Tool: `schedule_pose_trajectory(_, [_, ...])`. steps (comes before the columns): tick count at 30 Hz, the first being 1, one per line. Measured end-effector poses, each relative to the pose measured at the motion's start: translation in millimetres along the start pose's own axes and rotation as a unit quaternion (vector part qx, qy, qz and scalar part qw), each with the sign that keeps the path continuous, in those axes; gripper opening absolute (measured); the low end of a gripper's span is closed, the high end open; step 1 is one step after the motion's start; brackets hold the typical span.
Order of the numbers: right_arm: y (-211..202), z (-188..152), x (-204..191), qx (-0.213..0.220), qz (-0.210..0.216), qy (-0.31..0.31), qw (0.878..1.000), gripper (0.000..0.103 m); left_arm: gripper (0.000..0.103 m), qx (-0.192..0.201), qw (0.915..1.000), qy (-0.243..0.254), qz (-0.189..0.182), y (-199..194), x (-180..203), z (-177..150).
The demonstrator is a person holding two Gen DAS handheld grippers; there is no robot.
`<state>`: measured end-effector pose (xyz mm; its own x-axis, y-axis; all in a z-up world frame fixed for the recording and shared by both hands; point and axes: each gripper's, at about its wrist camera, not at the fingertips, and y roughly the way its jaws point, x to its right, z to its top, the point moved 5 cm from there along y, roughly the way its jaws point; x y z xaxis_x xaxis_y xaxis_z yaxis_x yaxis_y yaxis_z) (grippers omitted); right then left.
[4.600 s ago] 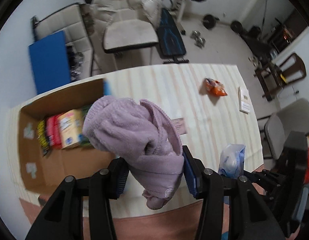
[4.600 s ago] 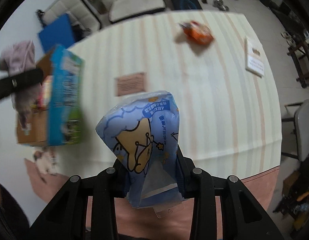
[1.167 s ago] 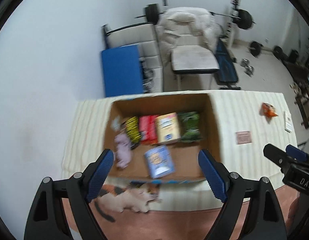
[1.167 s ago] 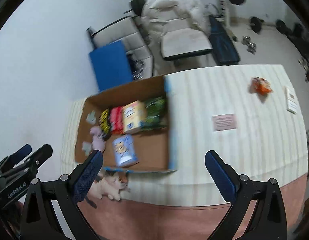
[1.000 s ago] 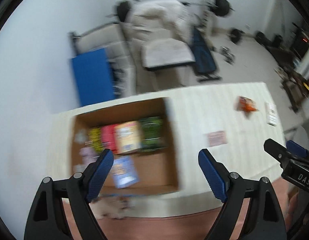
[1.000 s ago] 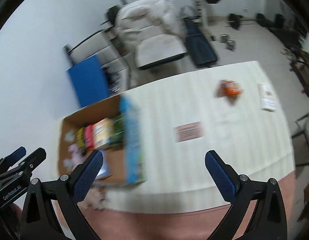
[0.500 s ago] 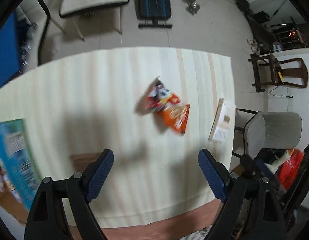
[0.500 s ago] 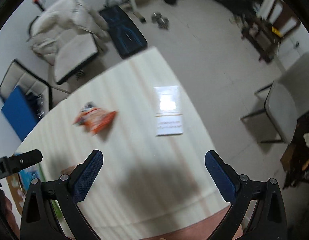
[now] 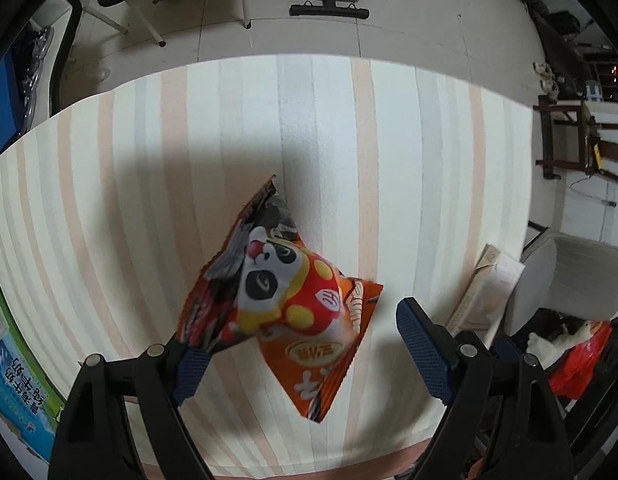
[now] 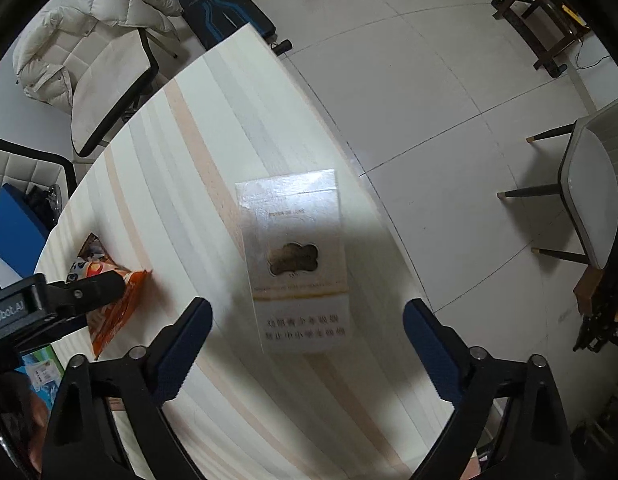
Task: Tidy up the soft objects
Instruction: 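Grasp the orange panda snack bag with the left tool while the right tool grasps the white box, then carry the orange bag with the left tool to the box while the right tool carries the white box there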
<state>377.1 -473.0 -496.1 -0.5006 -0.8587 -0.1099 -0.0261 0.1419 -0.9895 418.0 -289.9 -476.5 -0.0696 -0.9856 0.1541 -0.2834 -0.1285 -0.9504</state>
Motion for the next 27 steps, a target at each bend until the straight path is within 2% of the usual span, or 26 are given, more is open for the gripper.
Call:
schedule_pose_trajectory(4, [14.2, 2.5, -6.9, -0.013, -0.003, -0.004, 1.0, 0.088, 0.054, -0.008, 0.9994, 0.024, 0.024, 8.4, 11.0, -5.0])
schedule_pose_trajectory(5, [17.9, 1.7, -8.9, -0.016, -0.005, -0.006, 1.0, 0.081, 0.051, -0.007, 0.9991, 0.029, 0.03, 9.8, 12.9, -6.4])
schedule_pose_trajectory(6, [21.3, 1.4, -11.1, -0.018, -0.009, -0.007, 1.0, 0.078, 0.051, 0.0, 0.9986, 0.036, 0.04, 9.6, 15.1, -8.5])
schedule_pose_trajectory(7, [20.9, 1.5, -14.5, -0.008, -0.023, -0.014, 1.0, 0.076, 0.05, 0.005, 0.998, 0.042, 0.047, 9.8, 16.7, -11.0])
schedule_pose_trajectory(10, [21.6, 0.1, -20.1, 0.005, -0.06, -0.03, 0.998, 0.058, 0.042, 0.022, 0.9969, 0.051, 0.057, 8.4, 19.3, -18.1])
schedule_pose_trajectory(14, [23.9, -6.7, -26.1, 0.006, -0.063, -0.047, 0.997, 0.058, 0.033, 0.039, 0.9956, 0.059, 0.061, 4.3, 18.6, -36.4])
schedule_pose_trajectory(18, [18.8, -24.3, -25.5, 0.001, -0.04, -0.053, 0.998, 0.058, 0.032, 0.055, 0.9953, 0.066, 0.045, -9.4, 14.7, -63.5])
schedule_pose_trajectory(27, [-39.0, -90.9, -37.3, 0.038, 0.011, -0.084, 0.996, 0.058, 0.031, 0.11, 0.9915, 0.07, -0.006, -55.1, -24.2, -136.0])
